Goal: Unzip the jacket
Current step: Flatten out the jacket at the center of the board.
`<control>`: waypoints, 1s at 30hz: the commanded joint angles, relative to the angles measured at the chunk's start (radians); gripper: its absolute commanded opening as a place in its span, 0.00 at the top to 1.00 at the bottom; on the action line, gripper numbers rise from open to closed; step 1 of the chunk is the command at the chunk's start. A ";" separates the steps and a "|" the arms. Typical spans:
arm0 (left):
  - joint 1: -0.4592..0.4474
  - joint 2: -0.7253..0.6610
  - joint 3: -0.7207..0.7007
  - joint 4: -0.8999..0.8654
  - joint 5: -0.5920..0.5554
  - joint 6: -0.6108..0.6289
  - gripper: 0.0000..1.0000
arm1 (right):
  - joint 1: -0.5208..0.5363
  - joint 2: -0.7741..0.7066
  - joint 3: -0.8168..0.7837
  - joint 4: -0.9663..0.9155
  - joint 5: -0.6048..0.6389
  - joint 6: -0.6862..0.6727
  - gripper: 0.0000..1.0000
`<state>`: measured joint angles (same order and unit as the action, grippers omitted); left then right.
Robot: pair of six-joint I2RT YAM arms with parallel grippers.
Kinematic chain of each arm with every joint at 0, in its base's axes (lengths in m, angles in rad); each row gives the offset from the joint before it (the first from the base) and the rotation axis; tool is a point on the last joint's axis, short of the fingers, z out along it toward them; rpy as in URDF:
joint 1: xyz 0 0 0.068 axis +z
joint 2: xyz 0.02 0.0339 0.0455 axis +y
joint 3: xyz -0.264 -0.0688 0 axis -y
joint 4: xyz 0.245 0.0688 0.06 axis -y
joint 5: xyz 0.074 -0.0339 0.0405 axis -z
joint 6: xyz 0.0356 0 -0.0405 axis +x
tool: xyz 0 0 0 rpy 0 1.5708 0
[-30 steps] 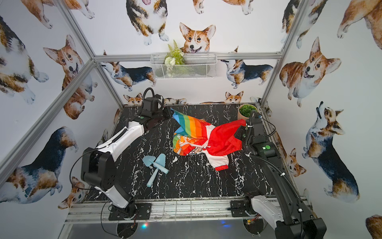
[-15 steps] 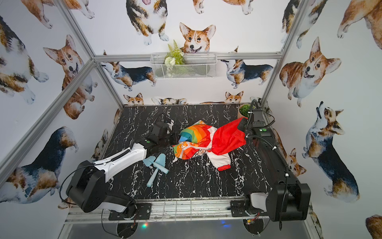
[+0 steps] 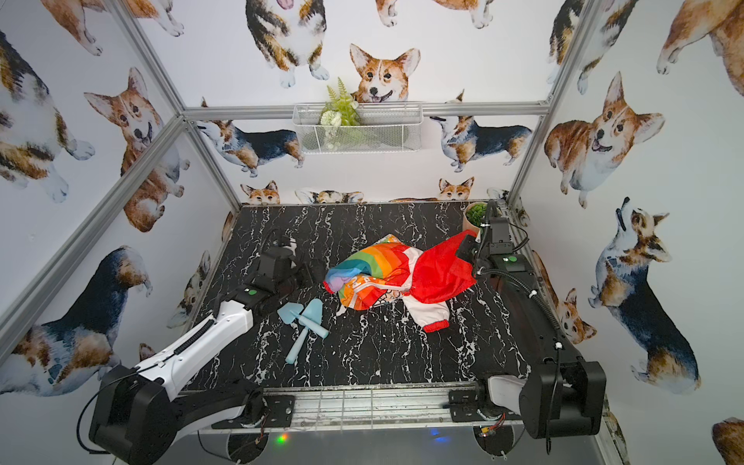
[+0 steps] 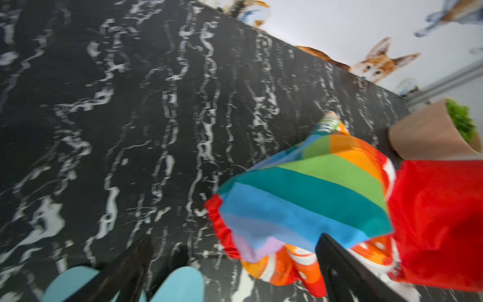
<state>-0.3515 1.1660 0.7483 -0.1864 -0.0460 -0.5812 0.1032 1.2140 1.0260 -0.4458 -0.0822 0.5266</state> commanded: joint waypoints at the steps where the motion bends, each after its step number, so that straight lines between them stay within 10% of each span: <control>1: 0.080 0.001 -0.046 -0.009 0.132 -0.040 0.10 | 0.033 -0.024 -0.028 0.014 -0.004 0.015 1.00; 11: 0.149 0.219 -0.244 0.507 0.473 -0.329 0.28 | 0.069 -0.060 -0.083 0.013 -0.030 0.023 1.00; 30: 0.148 0.568 -0.239 0.974 0.634 -0.524 0.40 | 0.070 -0.042 -0.096 0.022 -0.050 0.018 1.00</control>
<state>-0.2039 1.6852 0.5041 0.6369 0.5411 -1.0294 0.1719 1.1706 0.9306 -0.4469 -0.1276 0.5312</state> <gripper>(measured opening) 0.638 0.050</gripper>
